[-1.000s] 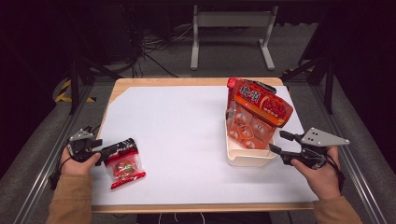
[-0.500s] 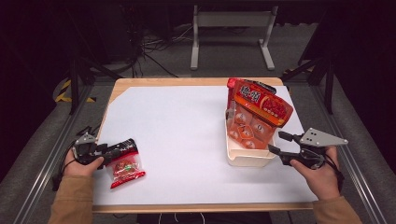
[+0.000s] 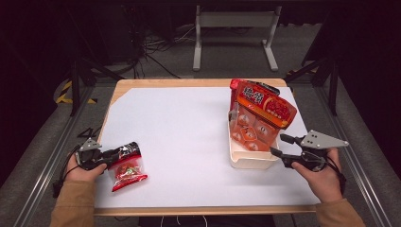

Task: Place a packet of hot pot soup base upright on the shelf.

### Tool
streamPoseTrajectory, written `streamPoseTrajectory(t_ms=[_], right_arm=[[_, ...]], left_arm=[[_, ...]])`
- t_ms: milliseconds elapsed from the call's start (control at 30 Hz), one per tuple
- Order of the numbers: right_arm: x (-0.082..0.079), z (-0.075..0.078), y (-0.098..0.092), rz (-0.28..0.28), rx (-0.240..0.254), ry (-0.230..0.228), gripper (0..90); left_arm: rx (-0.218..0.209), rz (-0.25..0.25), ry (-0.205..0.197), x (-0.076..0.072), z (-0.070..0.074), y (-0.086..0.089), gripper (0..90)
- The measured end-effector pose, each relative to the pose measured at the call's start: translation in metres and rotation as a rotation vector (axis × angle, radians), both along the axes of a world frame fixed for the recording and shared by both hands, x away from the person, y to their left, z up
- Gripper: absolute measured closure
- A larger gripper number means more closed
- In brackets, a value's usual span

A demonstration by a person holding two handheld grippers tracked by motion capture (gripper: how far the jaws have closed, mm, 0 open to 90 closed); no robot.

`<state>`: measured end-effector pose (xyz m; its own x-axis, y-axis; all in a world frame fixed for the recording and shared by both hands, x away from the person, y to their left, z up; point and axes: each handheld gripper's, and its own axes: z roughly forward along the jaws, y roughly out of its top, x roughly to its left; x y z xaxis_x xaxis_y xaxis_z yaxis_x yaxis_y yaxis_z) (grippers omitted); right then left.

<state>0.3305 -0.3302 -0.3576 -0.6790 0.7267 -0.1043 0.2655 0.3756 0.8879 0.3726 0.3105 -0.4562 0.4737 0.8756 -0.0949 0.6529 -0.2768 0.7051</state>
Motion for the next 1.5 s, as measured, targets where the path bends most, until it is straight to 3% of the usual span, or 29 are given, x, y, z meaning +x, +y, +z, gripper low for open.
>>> streamPoseTrajectory(t_ms=[67, 167, 233, 433, 533, 600, 733, 900, 1033, 1300, 1500], right_arm=[[0.000, -0.001, 0.001, 0.003, -0.005, 0.001, 39.7], [0.001, -0.001, 0.002, 0.006, -0.003, 0.005, 40.0], [0.001, -0.001, 0.002, 0.007, -0.002, 0.006, 40.1], [0.002, -0.001, 0.003, 0.016, -0.002, 0.008, 42.9], [0.001, -0.001, 0.002, 0.018, 0.009, 0.011, 45.3], [0.001, 0.001, 0.001, 0.017, 0.019, 0.013, 47.5], [0.000, 0.002, 0.000, 0.017, 0.021, 0.015, 49.6], [0.000, 0.002, 0.001, 0.019, 0.023, 0.018, 51.5], [-0.001, 0.005, -0.001, 0.015, 0.034, 0.004, 55.6], [-0.002, 0.008, -0.003, 0.010, 0.048, -0.008, 59.4], [-0.003, 0.010, -0.006, 0.004, 0.056, -0.014, 60.3]], left_arm=[[0.003, 0.009, -0.008, -0.001, -0.001, 0.000, 76.3], [-0.026, 0.014, 0.008, -0.001, -0.001, 0.003, 85.0], [-0.037, 0.018, 0.010, -0.001, -0.001, 0.003, 85.7], [0.018, 0.017, 0.018, -0.001, 0.003, -0.003, 90.0], [0.003, 0.005, 0.031, 0.000, 0.003, -0.002, 90.0], [-0.038, -0.009, 0.039, 0.001, 0.004, -0.001, 90.0], [-0.078, -0.012, 0.030, 0.000, 0.010, 0.000, 90.0], [-0.097, -0.026, -0.018, -0.003, 0.021, -0.001, 90.0], [-0.136, -0.032, -0.062, -0.008, 0.035, -0.003, 90.0], [-0.162, -0.087, -0.162, -0.018, 0.062, -0.013, 90.0], [-0.188, -0.144, -0.214, -0.024, 0.079, -0.027, 90.0]])
